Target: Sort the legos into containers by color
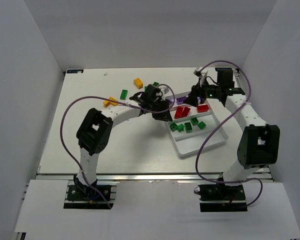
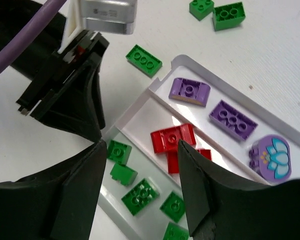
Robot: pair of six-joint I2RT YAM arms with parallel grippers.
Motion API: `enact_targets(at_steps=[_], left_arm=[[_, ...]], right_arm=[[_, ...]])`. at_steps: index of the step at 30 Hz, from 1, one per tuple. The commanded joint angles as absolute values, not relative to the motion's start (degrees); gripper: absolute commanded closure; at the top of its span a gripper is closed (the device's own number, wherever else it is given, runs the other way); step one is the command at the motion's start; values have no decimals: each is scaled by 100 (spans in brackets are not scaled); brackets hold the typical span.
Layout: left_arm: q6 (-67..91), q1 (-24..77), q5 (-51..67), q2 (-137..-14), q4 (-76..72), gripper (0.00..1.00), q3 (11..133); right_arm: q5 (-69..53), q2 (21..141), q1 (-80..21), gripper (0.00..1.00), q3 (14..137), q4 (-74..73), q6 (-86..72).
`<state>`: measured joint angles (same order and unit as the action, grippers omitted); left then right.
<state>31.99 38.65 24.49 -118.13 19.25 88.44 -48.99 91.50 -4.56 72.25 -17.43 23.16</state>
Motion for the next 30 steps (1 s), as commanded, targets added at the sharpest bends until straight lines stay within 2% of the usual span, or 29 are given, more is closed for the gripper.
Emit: enact_targets(at_steps=[1, 3, 4, 7, 9, 11, 12, 15, 18, 23, 26, 30], left_arm=[[3216, 3727, 1804, -10935, 1969, 66, 8483], [3409, 3481, 1276, -10286, 1768, 82, 7748], [3445, 3402, 1109, -10031, 1688, 86, 7465], [3559, 3086, 327, -8941, 1521, 88, 6343], [3743, 2787, 89, -8161, 1468, 76, 5812], [3884, 2550, -209, -7684, 1616, 58, 5205], [3972, 2488, -402, -7264, 1669, 45, 5038], [4139, 2417, -763, -6734, 1942, 33, 4580], [4306, 2408, -1001, -6215, 2162, 32, 4307], [4570, 2399, -1204, -5486, 2373, 32, 3973], [4667, 2399, -1318, -5126, 2583, 32, 3841], [4711, 2391, -1538, -4730, 2952, 30, 3814]], right_arm=[[-4475, 9438, -851, 36, 7768, -2117, 2627], [-4071, 9797, -1194, 36, 8164, -2442, 2725], [-3965, 9939, -1317, 36, 8313, -2565, 2751], [-3525, 10493, -1801, 35, 8955, -3049, 3066], [-3385, 10774, -2117, 31, 9227, -3164, 3704], [-3375, 10933, -2371, 23, 9333, -3304, 4373], [-3497, 11064, -2443, 17, 9360, -3357, 5230], [-3717, 11223, -2619, 11, 9273, -3165, 6325], [-3744, 11679, -2768, 10, 9605, -3067, 7232], [-3657, 13083, -2944, 11, 11596, -3882, 7646], [-3499, 13603, -3067, 11, 12250, -4200, 7944], [-3410, 13825, -3164, 12, 12234, -4219, 8077]])
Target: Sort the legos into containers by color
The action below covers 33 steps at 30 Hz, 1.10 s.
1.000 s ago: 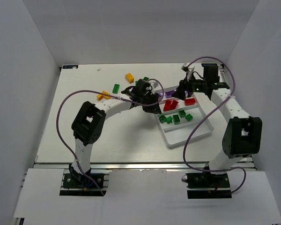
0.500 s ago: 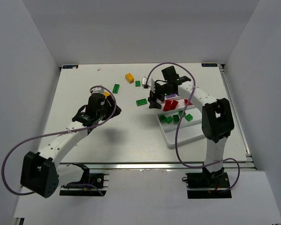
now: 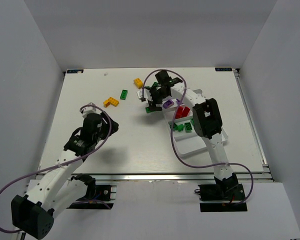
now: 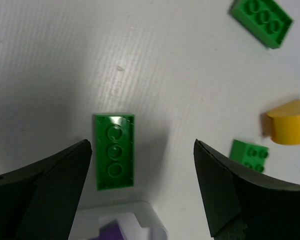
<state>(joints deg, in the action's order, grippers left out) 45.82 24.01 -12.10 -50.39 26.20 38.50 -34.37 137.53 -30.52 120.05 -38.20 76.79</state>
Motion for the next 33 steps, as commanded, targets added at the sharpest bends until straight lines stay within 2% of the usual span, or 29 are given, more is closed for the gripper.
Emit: enact_targets(at_steps=[1, 9, 15, 22, 33], left_arm=[[4728, 2391, -1590, -4650, 3110, 29, 3814], [4808, 2391, -1881, -4157, 3507, 24, 3771], [4808, 2391, -1811, -4210, 3524, 24, 3788], [4843, 2391, -1784, -4228, 3498, 24, 3806], [4939, 2391, -1644, -4210, 3200, 23, 3718]], right_arm=[[-3410, 13860, -3173, 13, 12243, -4236, 8060], [-3305, 14106, -3225, 18, 12261, -4351, 7639], [-2954, 14510, -3234, 25, 12568, -4342, 6979], [-2716, 14616, -3217, 32, 12445, -4640, 6987], [-2733, 14230, -3190, 63, 11945, -5036, 7391]])
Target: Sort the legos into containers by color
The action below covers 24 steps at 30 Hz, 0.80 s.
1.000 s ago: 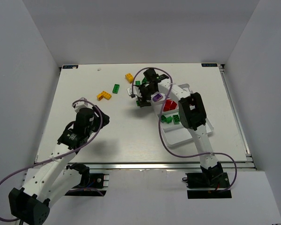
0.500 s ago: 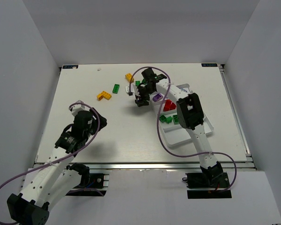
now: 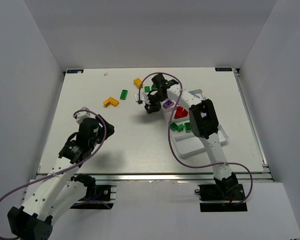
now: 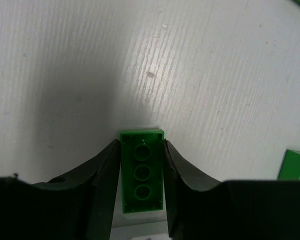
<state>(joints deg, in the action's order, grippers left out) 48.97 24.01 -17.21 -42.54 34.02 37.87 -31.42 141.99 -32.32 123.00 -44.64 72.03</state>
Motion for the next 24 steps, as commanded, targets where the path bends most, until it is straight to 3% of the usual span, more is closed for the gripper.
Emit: enact_targets(at_steps=[1, 9, 13, 20, 24], left_arm=[[4939, 2391, -1635, -4280, 3095, 23, 3718], [4386, 2391, -1512, -5167, 2488, 16, 4051], [4123, 2391, -1538, -5580, 2312, 16, 4289], [3447, 2373, -1836, -6248, 2074, 8, 4640], [2902, 2285, -1759, -6810, 1960, 3, 5044]], right_arm=[[-2812, 14082, -3190, 66, 11875, -5062, 7392], [-4753, 12834, -3217, 84, 11295, -4896, 6734], [-5326, 11921, -3226, 93, 10768, -4273, 5426], [-4343, 10153, -2805, 93, 8528, -2761, 3500], [-3702, 9572, -1779, 92, 7665, -2523, 2736]])
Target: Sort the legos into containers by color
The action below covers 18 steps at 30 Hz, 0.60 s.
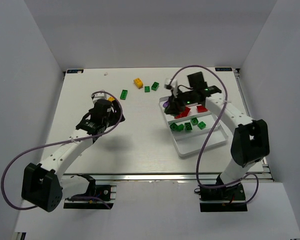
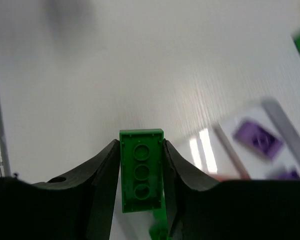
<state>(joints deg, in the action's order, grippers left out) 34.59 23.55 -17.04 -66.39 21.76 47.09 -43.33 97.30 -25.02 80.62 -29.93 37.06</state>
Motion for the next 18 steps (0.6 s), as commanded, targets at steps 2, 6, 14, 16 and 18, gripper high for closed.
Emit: enact_targets(at_steps=[2, 6, 14, 16, 18], left_arm=[[2576, 2198, -1653, -7267, 1977, 2, 5413], [2145, 2022, -1381, -7962, 2074, 2, 6028], [1696, 1547, -932, -8981, 2022, 2, 6863], [1653, 1477, -853, -9122, 1987, 2, 6969], [1626, 1442, -809, -9325, 1934, 2, 7118]], right_arm=[[-3332, 9352, -1364, 92, 7314, -2444, 2620], [-2454, 9027, -626, 87, 6751, -2215, 2698], [-1670, 9263, -202, 79, 6504, -2198, 2540], [-1556, 9386, -132, 76, 6548, -2215, 2531], [-1512, 9474, -97, 70, 6565, -2189, 2531]])
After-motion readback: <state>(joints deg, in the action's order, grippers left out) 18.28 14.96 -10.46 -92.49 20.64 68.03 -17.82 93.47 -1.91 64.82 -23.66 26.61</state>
